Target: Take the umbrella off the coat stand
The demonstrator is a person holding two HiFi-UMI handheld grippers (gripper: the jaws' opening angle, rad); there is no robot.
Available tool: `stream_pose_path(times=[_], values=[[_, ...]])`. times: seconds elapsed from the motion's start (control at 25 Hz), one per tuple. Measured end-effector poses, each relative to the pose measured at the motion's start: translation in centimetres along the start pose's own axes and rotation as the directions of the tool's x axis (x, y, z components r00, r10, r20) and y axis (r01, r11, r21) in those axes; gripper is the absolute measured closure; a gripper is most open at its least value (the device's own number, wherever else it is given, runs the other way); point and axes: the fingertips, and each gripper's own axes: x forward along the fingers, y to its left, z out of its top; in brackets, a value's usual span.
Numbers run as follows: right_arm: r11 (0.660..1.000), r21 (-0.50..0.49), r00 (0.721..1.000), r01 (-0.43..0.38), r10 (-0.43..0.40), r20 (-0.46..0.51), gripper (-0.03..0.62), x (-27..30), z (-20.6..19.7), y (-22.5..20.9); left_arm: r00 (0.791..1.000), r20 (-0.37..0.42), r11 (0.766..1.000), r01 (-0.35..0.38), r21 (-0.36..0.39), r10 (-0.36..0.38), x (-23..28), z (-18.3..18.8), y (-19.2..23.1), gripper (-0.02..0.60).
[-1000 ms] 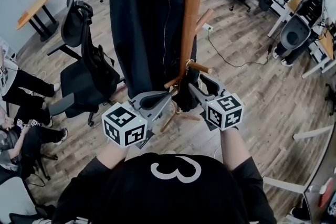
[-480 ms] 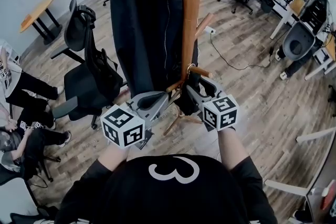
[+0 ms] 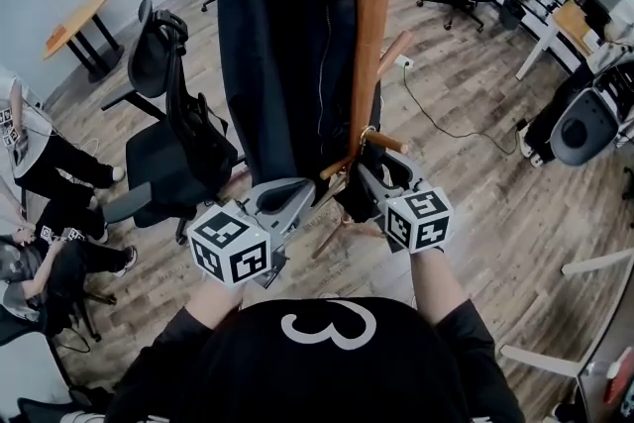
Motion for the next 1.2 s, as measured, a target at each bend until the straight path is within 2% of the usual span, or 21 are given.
stream_pose_path(times=[1.2], values=[[1.0,0.002,1.0,0.025,-0.025,0.003,0.396,-1.2,0.4,0.2,1.0,0.005,1.0,0.025,0.003,-0.025,-0.1,-0.1,-0.8,0.566]])
